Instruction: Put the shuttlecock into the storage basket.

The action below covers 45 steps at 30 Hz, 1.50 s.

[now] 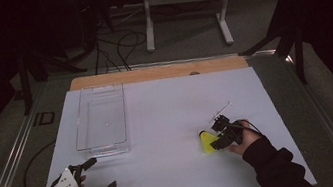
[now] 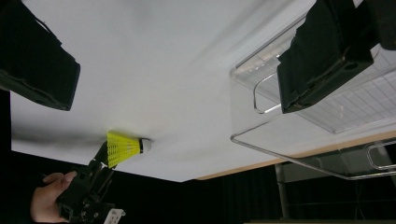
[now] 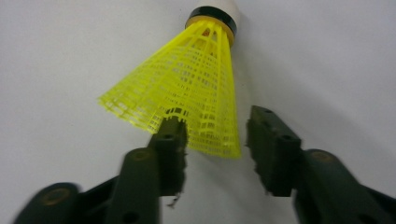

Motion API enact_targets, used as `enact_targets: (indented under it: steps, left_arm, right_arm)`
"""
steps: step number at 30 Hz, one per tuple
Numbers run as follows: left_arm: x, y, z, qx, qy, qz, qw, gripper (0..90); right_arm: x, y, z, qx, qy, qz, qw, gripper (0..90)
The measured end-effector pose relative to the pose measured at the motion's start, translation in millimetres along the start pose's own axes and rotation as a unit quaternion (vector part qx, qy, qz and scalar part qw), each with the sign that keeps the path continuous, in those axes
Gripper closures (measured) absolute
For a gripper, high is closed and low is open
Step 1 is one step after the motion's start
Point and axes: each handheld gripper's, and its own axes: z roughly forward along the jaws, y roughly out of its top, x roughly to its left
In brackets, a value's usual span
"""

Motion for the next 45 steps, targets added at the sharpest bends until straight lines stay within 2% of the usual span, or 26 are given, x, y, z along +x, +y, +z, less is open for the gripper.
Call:
enact_targets:
  steps: [4, 7, 15, 28, 31, 34, 37, 38, 42, 45]
  left_arm:
    - [0.1, -0.2, 0.1, 0.000, 0.000, -0.001, 1.0000, 0.0]
    - [-0.1, -0.1, 0.2, 0.000, 0.000, 0.000, 1.0000, 0.0]
    - [-0.2, 0.0, 0.7, 0.001, 0.000, 0.001, 1.0000, 0.0]
    - [0.1, 0.2, 2.7, 0.011, -0.003, 0.002, 0.9999, 0.0]
    - [-0.3, 1.0, 3.7, 0.016, -0.005, 0.003, 0.9999, 0.0]
    - [-0.8, 3.6, 5.2, 0.024, -0.008, 0.001, 0.9997, 0.0]
    - [-1.8, 6.1, 7.2, 0.037, -0.010, 0.001, 0.9993, 0.0]
    - [-2.2, 6.7, 7.9, 0.040, -0.011, 0.000, 0.9991, 0.0]
    - [-4.5, 11.3, 11.5, 0.060, -0.017, 0.000, 0.9980, 0.0]
    - [-5.1, 14.0, 13.0, 0.068, -0.020, 0.003, 0.9975, 0.0]
  right_arm:
    - [1.0, 1.0, 1.2, 0.009, 0.014, -0.008, 0.9998, 79.8]
    - [0.9, 0.7, 2.0, 0.016, 0.015, -0.014, 0.9997, 87.9]
    - [2.0, 1.9, -4.7, 0.014, 0.025, -0.044, 0.9986, 90.0]
    - [-0.5, 2.0, -17.1, 0.027, 0.046, -0.096, 0.9940, 90.0]
    - [0.6, 0.3, -20.4, 0.026, 0.052, -0.123, 0.9906, 90.0]
    - [1.0, -0.9, -23.3, 0.025, 0.067, -0.140, 0.9876, 90.0]
    - [2.0, -1.6, -26.6, 0.029, 0.088, -0.165, 0.9819, 90.0]
    - [3.8, -1.5, -27.9, 0.033, 0.086, -0.168, 0.9816, 90.0]
    - [7.4, -0.1, -30.1, 0.038, 0.098, -0.191, 0.9759, 90.0]
    - [9.4, 0.9, -30.4, 0.043, 0.102, -0.196, 0.9744, 90.0]
